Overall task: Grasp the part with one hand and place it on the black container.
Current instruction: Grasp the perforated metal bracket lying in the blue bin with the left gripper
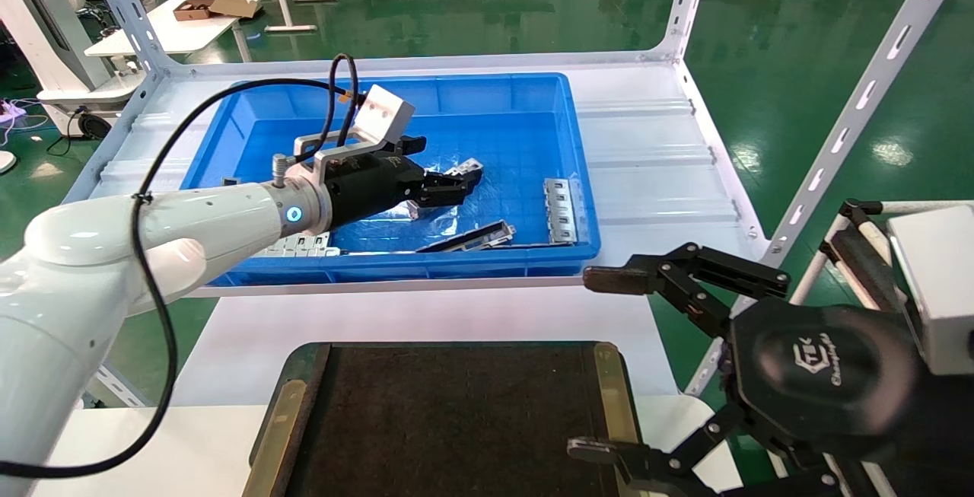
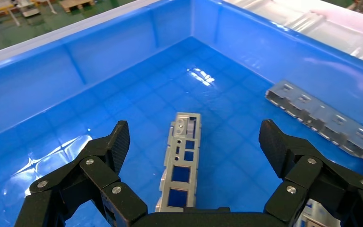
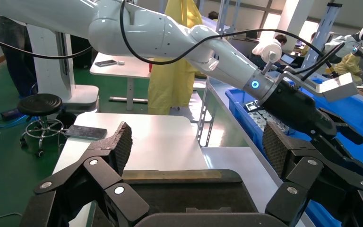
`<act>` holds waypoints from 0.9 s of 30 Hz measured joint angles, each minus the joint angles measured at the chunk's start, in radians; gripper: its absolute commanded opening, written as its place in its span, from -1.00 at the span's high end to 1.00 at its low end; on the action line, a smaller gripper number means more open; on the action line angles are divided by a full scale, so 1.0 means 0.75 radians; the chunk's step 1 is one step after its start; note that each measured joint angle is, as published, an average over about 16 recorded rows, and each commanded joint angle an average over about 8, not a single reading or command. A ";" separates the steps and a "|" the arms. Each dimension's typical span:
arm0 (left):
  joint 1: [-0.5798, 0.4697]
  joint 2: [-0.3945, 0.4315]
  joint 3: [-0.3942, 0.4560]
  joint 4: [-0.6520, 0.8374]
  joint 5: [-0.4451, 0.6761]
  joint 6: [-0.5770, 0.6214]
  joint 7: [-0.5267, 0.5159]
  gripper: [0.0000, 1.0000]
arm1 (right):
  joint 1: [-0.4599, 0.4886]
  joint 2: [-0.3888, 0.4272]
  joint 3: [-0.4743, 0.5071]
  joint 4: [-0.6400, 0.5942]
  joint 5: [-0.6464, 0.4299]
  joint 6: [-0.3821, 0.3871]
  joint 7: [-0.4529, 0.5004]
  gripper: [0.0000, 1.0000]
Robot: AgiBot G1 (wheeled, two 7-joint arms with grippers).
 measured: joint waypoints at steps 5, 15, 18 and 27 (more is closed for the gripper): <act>-0.014 0.027 -0.005 0.073 -0.015 -0.027 0.045 1.00 | 0.000 0.000 0.000 0.000 0.000 0.000 0.000 1.00; -0.020 0.044 0.007 0.143 -0.042 -0.049 0.084 1.00 | 0.000 0.000 -0.001 0.000 0.001 0.000 0.000 1.00; -0.019 0.045 0.013 0.151 -0.049 -0.052 0.085 1.00 | 0.000 0.000 -0.001 0.000 0.001 0.000 0.000 1.00; -0.010 0.044 0.034 0.167 -0.066 -0.055 0.076 1.00 | 0.000 0.001 -0.001 0.000 0.001 0.001 -0.001 1.00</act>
